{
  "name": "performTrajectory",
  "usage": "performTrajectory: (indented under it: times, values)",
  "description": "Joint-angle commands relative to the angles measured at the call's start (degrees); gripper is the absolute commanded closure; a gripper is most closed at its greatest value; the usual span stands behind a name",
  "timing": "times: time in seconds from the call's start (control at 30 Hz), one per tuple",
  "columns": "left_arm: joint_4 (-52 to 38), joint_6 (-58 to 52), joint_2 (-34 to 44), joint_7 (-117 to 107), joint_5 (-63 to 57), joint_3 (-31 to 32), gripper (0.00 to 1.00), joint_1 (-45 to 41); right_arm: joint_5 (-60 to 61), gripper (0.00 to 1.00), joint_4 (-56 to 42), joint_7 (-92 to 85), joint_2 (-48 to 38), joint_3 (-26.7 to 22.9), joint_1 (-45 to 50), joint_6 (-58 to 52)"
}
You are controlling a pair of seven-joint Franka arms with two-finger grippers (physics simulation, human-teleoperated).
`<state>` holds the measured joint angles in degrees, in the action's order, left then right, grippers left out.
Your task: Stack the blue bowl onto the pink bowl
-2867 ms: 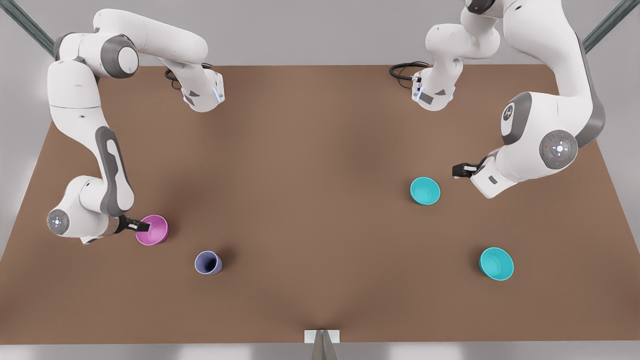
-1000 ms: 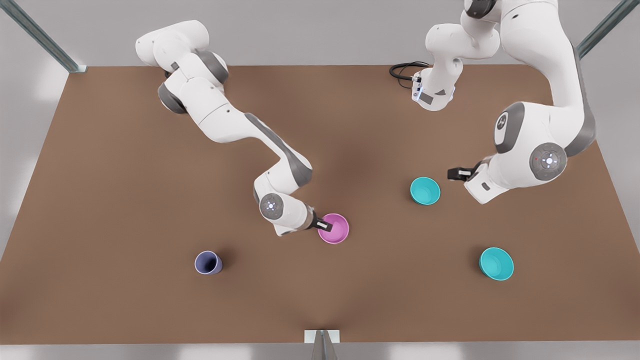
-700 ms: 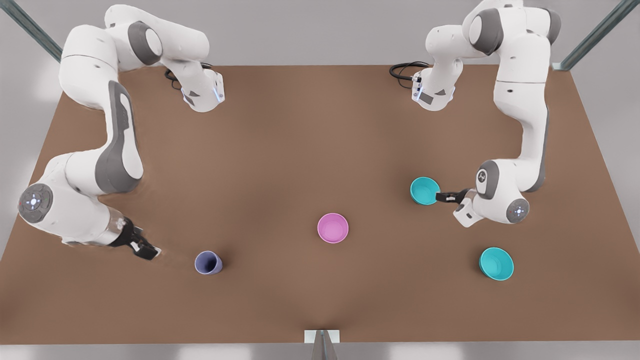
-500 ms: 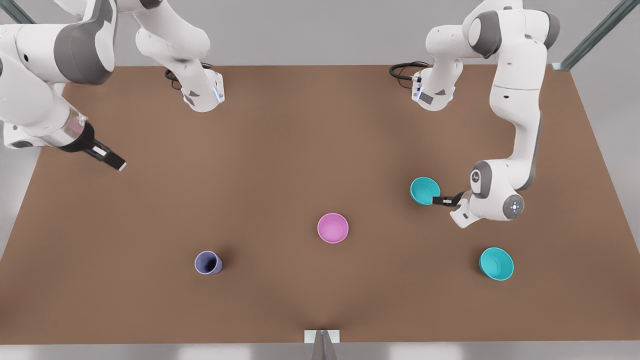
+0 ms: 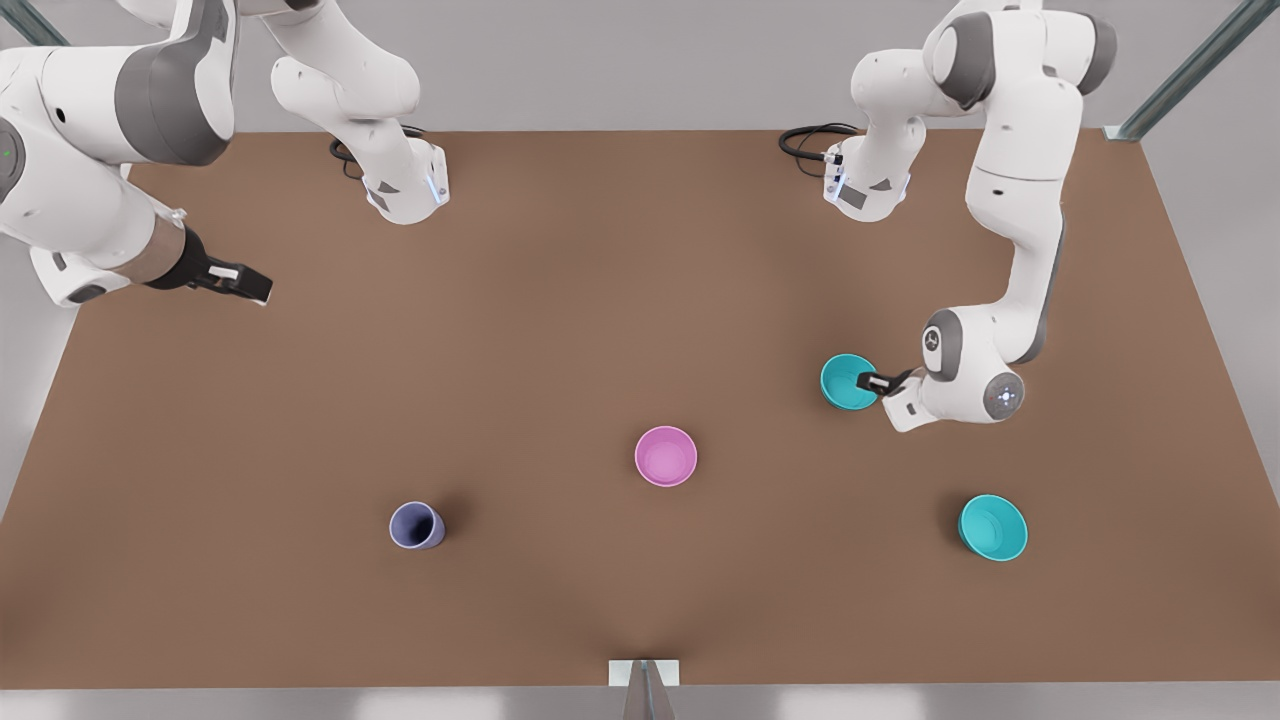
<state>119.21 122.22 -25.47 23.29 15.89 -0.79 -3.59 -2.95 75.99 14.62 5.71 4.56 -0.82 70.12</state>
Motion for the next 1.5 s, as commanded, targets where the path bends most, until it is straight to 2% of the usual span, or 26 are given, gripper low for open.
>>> performTrajectory:
  times: [0.0,0.03,0.07,0.3,0.4,0.43,0.47,0.53,0.57,0.6,0.63,0.77,1.13,1.47]
  values:
    - [0.14,0.48,-0.01,10.46,1.60,0.00,0.58,-0.19,0.14,0.00,-0.14,-12.95,0.71,0.02,0.20,-0.07]
    - [0.14,0.48,-0.01,10.46,1.60,0.00,0.73,-0.19,0.05,0.00,-0.23,-13.04,1.23,0.10,0.20,-0.07]
    - [0.14,0.48,-0.01,10.46,1.60,0.00,0.79,-0.19,0.14,0.00,-0.23,-12.95,1.41,0.10,0.20,0.02]
    - [-1.44,0.21,1.83,7.91,1.51,0.00,0.79,-0.63,0.22,0.00,-1.11,-13.74,2.64,0.19,0.03,1.34]
    - [-6.70,-2.76,4.20,-12.97,1.33,0.00,0.79,-6.51,0.31,0.00,-1.37,-13.74,2.64,0.19,0.03,1.34]
    - [-14.70,-10.15,3.15,-26.70,0.89,0.00,0.79,-9.68,0.22,0.00,-1.37,-13.74,2.64,0.19,0.03,1.42]
    - [-22.17,-16.03,-0.71,-34.18,0.81,0.08,0.79,-11.44,0.49,0.00,-1.37,-13.74,2.64,0.19,0.03,1.69]
    - [-43.51,-30.45,-10.98,-48.67,-1.30,0.35,0.79,-14.33,0.57,0.00,-1.46,-13.92,2.64,0.19,0.03,1.95]
    - [-47.92,-30.81,-13.80,-53.33,-1.30,0.35,0.79,-15.92,0.57,0.00,-1.46,-13.92,2.64,0.19,0.03,2.13]
    - [-57.59,-30.73,-19.87,-60.02,-1.39,0.35,0.79,-18.82,0.66,0.00,-1.46,-13.92,2.64,0.19,0.03,2.57]
    - [-61.55,-30.37,-22.60,-61.00,-1.31,0.35,0.79,-19.35,0.66,0.00,-1.55,-14.01,2.99,0.28,0.03,2.57]
    - [-62.44,-23.08,-25.41,-61.79,-1.39,0.08,0.79,-23.74,0.66,0.00,-1.90,-14.01,3.17,0.45,0.11,3.27]
    - [-62.17,-19.47,-29.19,-63.02,-0.07,2.63,0.79,-24.36,0.84,0.00,-1.90,-14.01,3.17,0.45,0.11,3.80]
    - [-62.09,-15.87,-30.25,-62.84,0.01,2.55,0.79,-24.54,0.93,0.00,-1.90,-14.01,3.43,0.45,0.11,3.80]
